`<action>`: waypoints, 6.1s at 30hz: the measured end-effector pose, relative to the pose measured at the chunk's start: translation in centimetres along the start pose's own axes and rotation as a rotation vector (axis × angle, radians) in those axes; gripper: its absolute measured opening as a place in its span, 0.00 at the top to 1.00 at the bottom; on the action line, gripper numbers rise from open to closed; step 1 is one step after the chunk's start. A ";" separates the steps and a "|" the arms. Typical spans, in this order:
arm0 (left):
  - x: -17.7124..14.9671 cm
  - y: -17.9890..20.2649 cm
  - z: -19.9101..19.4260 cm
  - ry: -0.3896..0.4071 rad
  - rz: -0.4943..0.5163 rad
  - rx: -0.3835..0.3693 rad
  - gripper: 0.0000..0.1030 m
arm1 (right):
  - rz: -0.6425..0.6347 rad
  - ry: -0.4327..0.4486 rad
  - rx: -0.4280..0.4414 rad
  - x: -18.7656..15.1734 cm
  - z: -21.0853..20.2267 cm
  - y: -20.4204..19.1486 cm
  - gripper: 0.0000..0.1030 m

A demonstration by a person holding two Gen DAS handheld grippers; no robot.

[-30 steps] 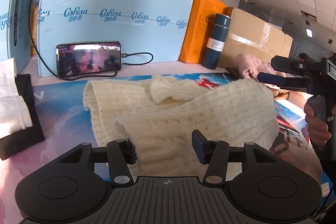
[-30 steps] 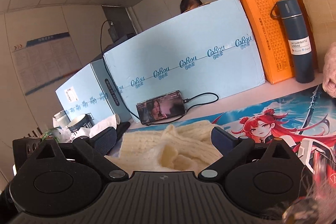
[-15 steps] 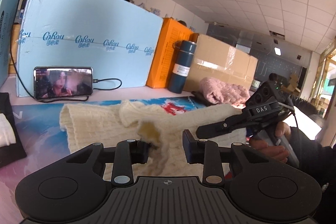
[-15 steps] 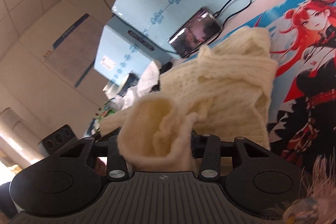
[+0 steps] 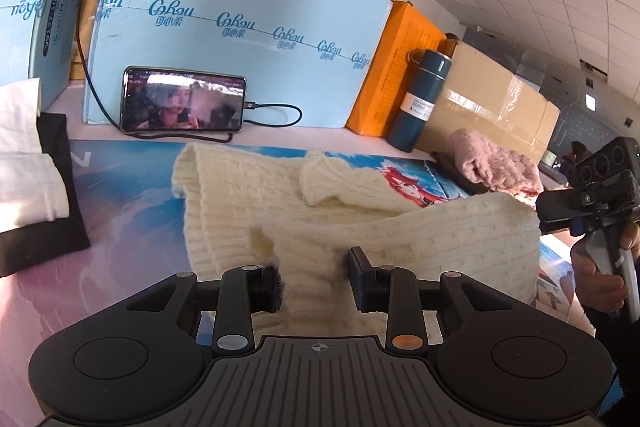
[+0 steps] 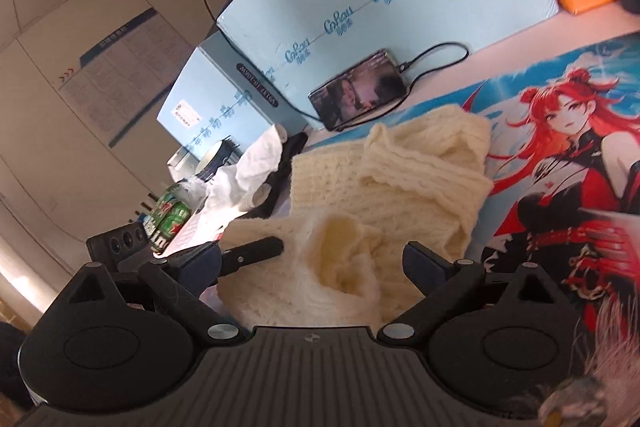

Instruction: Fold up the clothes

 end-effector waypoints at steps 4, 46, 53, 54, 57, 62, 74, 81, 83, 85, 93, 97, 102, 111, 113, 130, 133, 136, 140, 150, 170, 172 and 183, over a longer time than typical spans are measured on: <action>-0.2 -0.1 0.1 -0.010 0.009 0.020 0.70 | -0.183 0.136 -0.295 0.6 -0.8 0.3 0.04; -1.7 4.5 -1.5 -0.088 0.629 0.009 0.03 | -0.804 0.073 -0.242 -6.0 0.2 -5.7 0.00; -0.1 3.1 -1.1 -0.048 0.422 -0.058 0.03 | -1.021 0.084 -0.282 -7.1 0.8 -7.0 0.00; -0.1 3.1 -1.0 -0.048 0.415 -0.061 0.03 | -1.073 0.059 -0.306 -7.7 1.5 -6.6 0.00; 0.0 2.9 -0.8 -0.046 0.398 -0.071 0.03 | -1.111 -0.001 -0.351 -8.1 3.0 -5.2 0.01; -0.6 3.9 -1.4 -0.041 0.523 -0.077 0.03 | -0.981 -0.026 -0.345 -6.2 3.8 -2.9 0.08; -1.8 6.6 -2.3 -0.085 0.789 -0.130 0.03 | -0.695 -0.035 -0.230 -3.9 3.7 -1.0 0.18; -1.5 2.9 -0.1 -0.083 0.790 0.039 0.33 | -0.719 0.055 -0.290 -3.6 3.0 -1.2 0.18; -1.7 2.8 -0.2 -0.079 0.765 -0.007 0.61 | -0.788 0.059 -0.314 -4.2 3.2 -1.7 0.24; -2.0 2.9 -0.3 -0.080 0.769 -0.012 0.67 | -0.842 0.056 -0.327 -4.7 3.2 -2.1 0.41; -2.7 4.3 -2.9 -0.048 0.733 -0.029 0.75 | -0.830 -0.078 -0.276 -6.6 2.5 -3.0 0.63; -1.7 5.0 -6.1 0.026 0.561 -0.107 0.75 | -0.741 -0.055 -0.086 -5.8 -0.7 -6.0 0.68; 1.2 1.9 -5.1 0.144 0.163 -0.111 0.74 | -0.457 0.049 0.001 -0.4 1.1 -2.6 0.68; 1.6 -0.8 -2.8 0.119 -0.113 -0.196 0.41 | -0.189 0.092 0.140 2.8 5.7 -0.5 0.68; 1.6 -0.7 -2.2 0.119 -0.125 -0.193 0.38 | -0.163 0.089 0.146 3.2 6.7 -0.2 0.68; 0.3 -2.9 -1.2 0.099 -0.196 0.077 0.79 | -0.229 0.358 0.021 3.7 1.0 -2.4 0.22; 0.3 -3.5 -1.1 0.096 -0.223 0.112 0.78 | -0.257 0.257 0.113 1.9 2.3 -3.8 0.21; 0.3 -3.7 -1.3 0.096 -0.205 0.159 0.77 | -0.242 0.190 0.072 1.3 4.1 -2.6 0.21; 0.4 -3.7 -1.3 0.102 -0.171 0.188 0.73 | -0.093 0.124 0.075 0.6 5.9 -0.3 0.16; 1.6 -4.0 0.3 0.050 -0.032 0.361 0.23 | 0.086 0.113 0.067 0.5 6.9 1.4 0.15; 0.8 -5.6 1.2 -0.007 -0.104 0.343 0.08 | 0.255 0.279 -0.099 -0.4 -0.2 1.4 0.00; 0.8 -5.6 1.2 -0.006 -0.103 0.344 0.07 | 0.279 0.244 -0.139 -1.0 -0.7 1.7 0.00; 0.8 -5.7 1.2 -0.002 -0.106 0.343 0.07 | 0.513 0.021 -0.138 -3.2 0.9 2.4 0.00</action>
Point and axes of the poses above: each gripper's, at about its wrist camera, not at the fingertips, and z roughly the way its jaws point, y to its right, x to its top, the point moved 9 cm from there along z, roughly the way its jaws point, and after that the axes turned 3 degrees about -x, right-handed, at the moved point
